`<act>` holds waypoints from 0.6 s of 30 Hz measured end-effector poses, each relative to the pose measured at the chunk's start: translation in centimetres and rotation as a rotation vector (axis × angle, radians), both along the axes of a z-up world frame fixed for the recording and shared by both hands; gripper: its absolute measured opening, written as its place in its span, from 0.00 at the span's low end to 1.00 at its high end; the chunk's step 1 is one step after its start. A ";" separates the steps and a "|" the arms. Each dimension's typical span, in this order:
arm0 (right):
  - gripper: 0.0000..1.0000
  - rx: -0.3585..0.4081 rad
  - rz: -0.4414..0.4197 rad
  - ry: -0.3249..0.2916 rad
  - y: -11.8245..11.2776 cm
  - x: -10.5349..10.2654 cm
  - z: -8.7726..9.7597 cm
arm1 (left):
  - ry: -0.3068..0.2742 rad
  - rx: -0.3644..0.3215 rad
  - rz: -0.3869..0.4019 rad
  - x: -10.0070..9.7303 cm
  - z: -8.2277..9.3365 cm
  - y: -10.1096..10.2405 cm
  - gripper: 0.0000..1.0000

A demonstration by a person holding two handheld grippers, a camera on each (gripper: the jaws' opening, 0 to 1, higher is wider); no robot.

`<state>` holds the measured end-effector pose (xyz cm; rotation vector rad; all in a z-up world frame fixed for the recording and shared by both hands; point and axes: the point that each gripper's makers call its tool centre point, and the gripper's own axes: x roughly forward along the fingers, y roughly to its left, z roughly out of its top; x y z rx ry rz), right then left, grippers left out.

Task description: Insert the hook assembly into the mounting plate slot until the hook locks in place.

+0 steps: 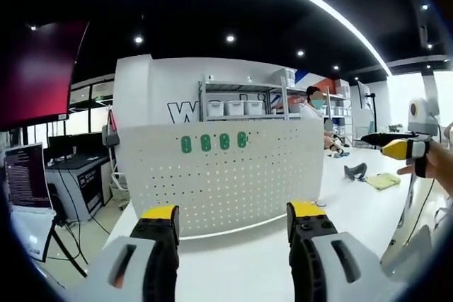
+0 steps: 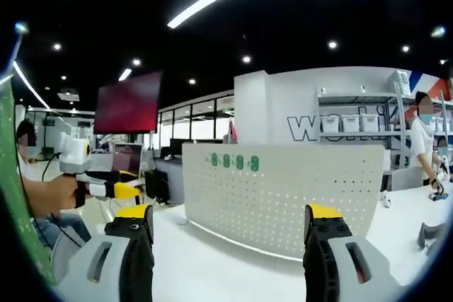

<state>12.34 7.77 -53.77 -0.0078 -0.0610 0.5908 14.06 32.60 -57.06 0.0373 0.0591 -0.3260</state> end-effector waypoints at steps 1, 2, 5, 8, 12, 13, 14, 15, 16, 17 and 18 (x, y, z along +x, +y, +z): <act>0.90 0.009 -0.001 -0.001 0.1 -0.1 -0.3 | 0.004 0.000 -0.003 -0.3 -0.5 0.1 0.65; 0.90 0.023 -0.008 -0.002 0.3 -0.2 -0.7 | 0.003 -0.001 -0.004 -0.4 -0.7 0.3 0.65; 0.91 0.036 -0.021 -0.001 0.4 -0.5 -1.4 | 0.014 0.007 -0.009 -0.8 -1.9 0.6 0.68; 0.94 0.020 -0.052 0.001 0.4 -0.8 -1.7 | 0.019 -0.017 -0.024 -1.2 -2.0 0.6 0.72; 0.98 0.020 -0.066 -0.006 0.4 -1.1 -1.1 | 0.013 -0.014 -0.033 -1.4 -1.7 0.8 0.75; 0.99 0.024 -0.070 -0.011 0.4 -1.1 -1.0 | 0.017 -0.026 -0.037 -1.4 -1.7 0.8 0.76; 0.99 0.023 -0.072 -0.009 0.5 -1.0 -1.0 | 0.022 -0.026 -0.038 -1.4 -1.8 0.8 0.76; 1.00 0.021 -0.076 -0.005 0.6 -1.0 -1.2 | 0.022 -0.024 -0.040 -1.4 -1.8 0.8 0.77; 1.00 0.025 -0.086 -0.008 0.6 -1.0 -1.2 | 0.022 -0.024 -0.042 -1.4 -1.9 0.7 0.79; 1.00 0.020 -0.088 -0.007 0.7 -1.0 -1.4 | 0.026 -0.026 -0.045 -1.5 -2.0 0.7 0.80; 1.00 0.011 -0.092 0.008 0.7 -1.0 -1.7 | 0.033 -0.030 -0.049 -1.5 -2.2 0.7 0.81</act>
